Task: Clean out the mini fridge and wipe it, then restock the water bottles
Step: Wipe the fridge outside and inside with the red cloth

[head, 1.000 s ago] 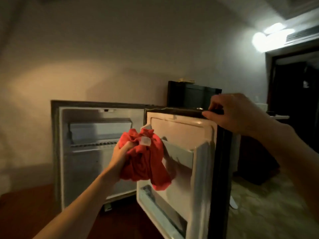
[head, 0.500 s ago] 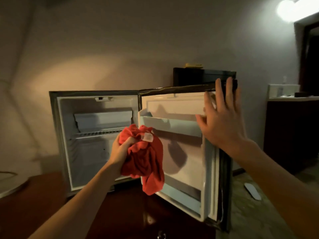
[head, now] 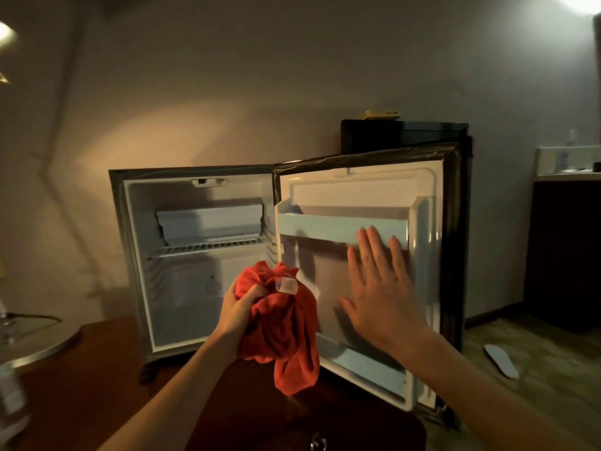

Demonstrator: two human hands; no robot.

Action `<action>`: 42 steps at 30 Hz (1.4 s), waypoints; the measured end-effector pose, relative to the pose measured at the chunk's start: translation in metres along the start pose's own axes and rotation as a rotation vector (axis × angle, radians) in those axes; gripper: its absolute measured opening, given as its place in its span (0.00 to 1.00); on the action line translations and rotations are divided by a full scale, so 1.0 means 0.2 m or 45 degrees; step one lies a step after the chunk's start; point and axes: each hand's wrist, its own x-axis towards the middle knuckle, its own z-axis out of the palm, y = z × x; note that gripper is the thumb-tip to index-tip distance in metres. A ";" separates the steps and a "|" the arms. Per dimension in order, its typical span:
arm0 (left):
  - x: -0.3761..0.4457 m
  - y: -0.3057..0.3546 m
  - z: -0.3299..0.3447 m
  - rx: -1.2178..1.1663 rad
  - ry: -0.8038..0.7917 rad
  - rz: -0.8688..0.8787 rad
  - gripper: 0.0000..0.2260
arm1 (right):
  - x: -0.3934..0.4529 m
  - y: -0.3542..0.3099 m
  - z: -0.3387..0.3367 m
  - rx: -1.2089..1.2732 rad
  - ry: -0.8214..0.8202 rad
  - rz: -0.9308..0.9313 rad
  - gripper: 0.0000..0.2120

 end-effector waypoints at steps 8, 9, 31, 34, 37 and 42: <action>0.04 -0.07 -0.06 0.024 0.061 -0.059 0.10 | -0.02 0.00 0.14 0.018 -0.086 0.073 0.41; 0.04 -0.07 -0.06 0.021 0.059 -0.061 0.09 | -0.02 0.01 0.16 0.014 -0.092 0.085 0.41; 0.24 -0.24 -0.15 0.096 0.147 -0.144 0.23 | 0.06 -0.01 0.55 0.366 -0.664 0.205 0.39; 0.27 -0.28 -0.17 0.106 0.166 -0.110 0.25 | 0.05 -0.09 0.59 0.418 -0.699 0.173 0.37; 0.30 -0.32 -0.18 0.094 0.146 -0.125 0.26 | 0.06 -0.13 0.63 0.463 -0.691 0.165 0.36; 0.35 -0.35 -0.20 0.075 0.156 -0.105 0.23 | 0.07 -0.18 0.62 0.650 -0.499 0.149 0.34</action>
